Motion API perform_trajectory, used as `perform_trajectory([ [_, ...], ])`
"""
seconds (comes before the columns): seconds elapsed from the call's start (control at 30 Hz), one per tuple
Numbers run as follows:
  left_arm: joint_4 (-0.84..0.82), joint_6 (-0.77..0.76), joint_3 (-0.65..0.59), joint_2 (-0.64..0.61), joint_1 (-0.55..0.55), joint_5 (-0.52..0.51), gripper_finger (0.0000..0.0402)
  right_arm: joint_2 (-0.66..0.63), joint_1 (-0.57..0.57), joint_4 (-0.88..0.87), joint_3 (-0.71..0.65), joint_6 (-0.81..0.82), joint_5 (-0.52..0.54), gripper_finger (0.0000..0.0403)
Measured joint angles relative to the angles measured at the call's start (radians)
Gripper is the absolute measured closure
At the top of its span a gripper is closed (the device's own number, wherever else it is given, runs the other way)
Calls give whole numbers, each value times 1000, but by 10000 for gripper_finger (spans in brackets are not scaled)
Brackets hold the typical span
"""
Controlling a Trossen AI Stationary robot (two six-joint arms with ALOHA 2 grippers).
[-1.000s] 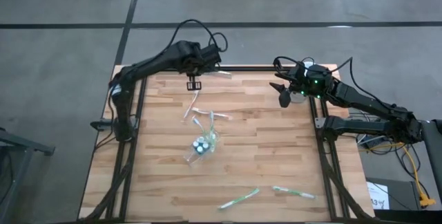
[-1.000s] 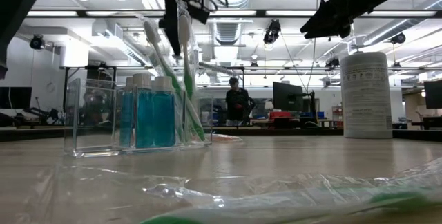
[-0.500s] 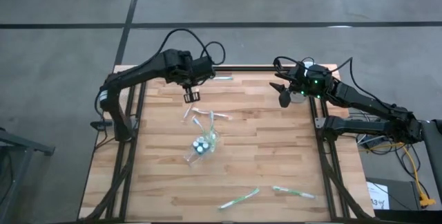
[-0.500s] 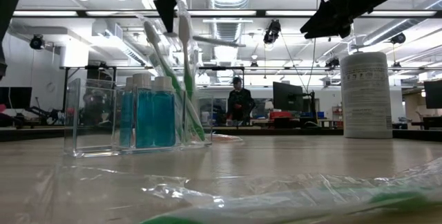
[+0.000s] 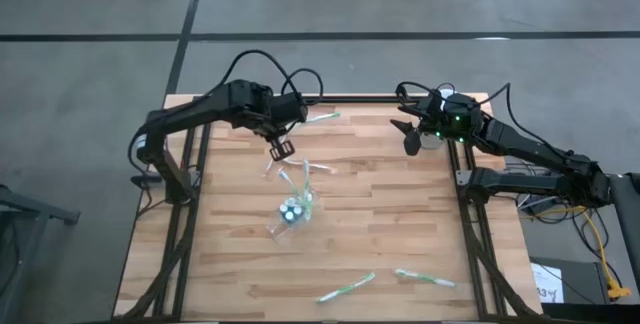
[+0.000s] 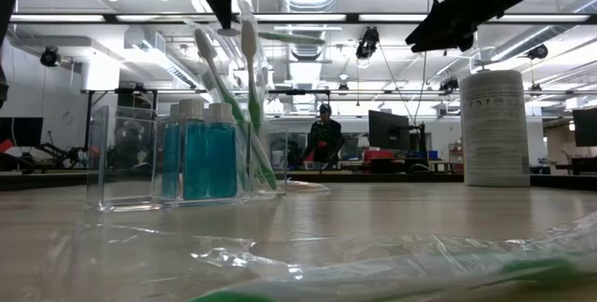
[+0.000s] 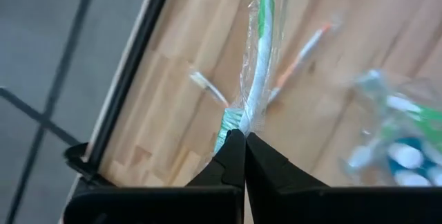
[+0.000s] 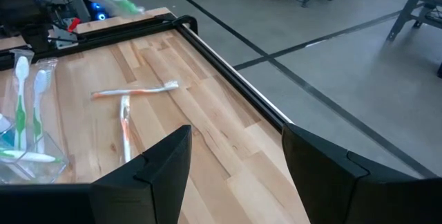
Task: Pick & Place toothbrushing station
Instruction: Put the green toothbrush into the transparent organizer
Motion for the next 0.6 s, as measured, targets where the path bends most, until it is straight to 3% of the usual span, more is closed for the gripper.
perform_trajectory([
  [0.33, 1, -26, -24, -82, -10, 74, 400, 0, 0, 0, 0, 0, 0, 181],
  [0.6, -1, -50, -194, -209, -13, 206, 399, 0, 0, 0, 0, 0, 0, 181],
])
